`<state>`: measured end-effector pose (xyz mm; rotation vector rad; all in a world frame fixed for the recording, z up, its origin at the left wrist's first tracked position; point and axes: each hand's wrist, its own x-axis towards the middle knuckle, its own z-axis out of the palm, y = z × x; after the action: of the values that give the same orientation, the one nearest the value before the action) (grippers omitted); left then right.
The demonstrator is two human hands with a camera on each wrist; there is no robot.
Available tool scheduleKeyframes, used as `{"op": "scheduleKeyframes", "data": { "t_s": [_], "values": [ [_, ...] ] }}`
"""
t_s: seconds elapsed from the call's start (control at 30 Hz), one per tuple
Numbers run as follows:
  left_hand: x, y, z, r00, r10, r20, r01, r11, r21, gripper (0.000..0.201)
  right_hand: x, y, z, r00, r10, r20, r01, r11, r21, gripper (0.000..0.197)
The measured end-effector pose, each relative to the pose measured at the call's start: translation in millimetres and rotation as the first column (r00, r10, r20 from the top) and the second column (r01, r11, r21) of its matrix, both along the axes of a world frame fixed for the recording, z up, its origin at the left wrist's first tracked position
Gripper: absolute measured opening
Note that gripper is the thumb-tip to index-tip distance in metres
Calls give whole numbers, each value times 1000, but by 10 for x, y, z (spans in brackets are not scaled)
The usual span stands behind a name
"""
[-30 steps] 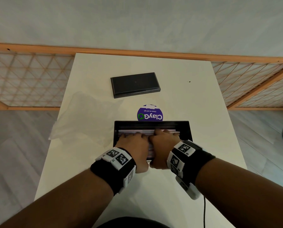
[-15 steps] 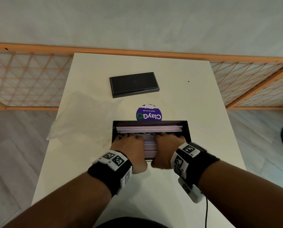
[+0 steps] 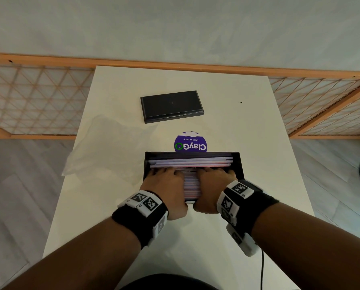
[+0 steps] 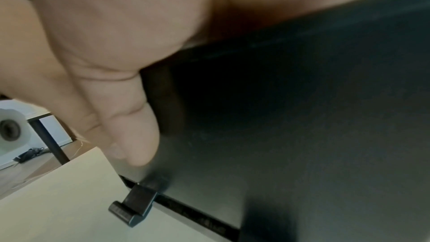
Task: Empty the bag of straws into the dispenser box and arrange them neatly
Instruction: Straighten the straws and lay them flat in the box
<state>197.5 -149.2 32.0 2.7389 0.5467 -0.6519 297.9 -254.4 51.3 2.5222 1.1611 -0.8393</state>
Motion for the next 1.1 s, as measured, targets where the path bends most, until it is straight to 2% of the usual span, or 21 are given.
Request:
{"op": "scheduleKeyframes", "data": {
  "t_s": [0.17,0.33,0.4,0.47,0.63,0.77,0.97,1.03,1.1],
  "values": [
    [7,8,52,1000,-2,-20,2,1000,-9,63,3,7,48,998,65,13,-65,998,12,53],
    [6,-26,63,995,-79,67,75,995,60,73,-55,25,35,998,62,-3,-61,995,74,60],
    [19,-77,56,994,-94,64,92,995,44,76,-68,58,31,995,92,-49,-88,993,74,53],
    [25,-94,36,997,-52,56,52,999,4,75,-62,73,27,992,91,-92,-86,995,53,43],
    [-48,-23,3,998,-4,58,0,998,65,64,-2,23,13,999,40,21,-39,999,-30,33],
    [-71,-13,-11,997,6,72,-11,997,71,65,-11,10,-20,1000,-7,-25,6,999,-36,36],
    [-66,-14,23,999,12,30,-14,999,51,63,-18,-23,-6,1000,-2,-19,2,1000,-14,41],
    [-58,-12,42,1000,0,23,-1,999,52,58,-8,-15,10,1000,30,-4,-30,999,-34,52],
    [-59,-10,56,1000,-5,27,4,998,57,57,0,-18,3,998,62,17,-62,998,1,52]
  ]
}}
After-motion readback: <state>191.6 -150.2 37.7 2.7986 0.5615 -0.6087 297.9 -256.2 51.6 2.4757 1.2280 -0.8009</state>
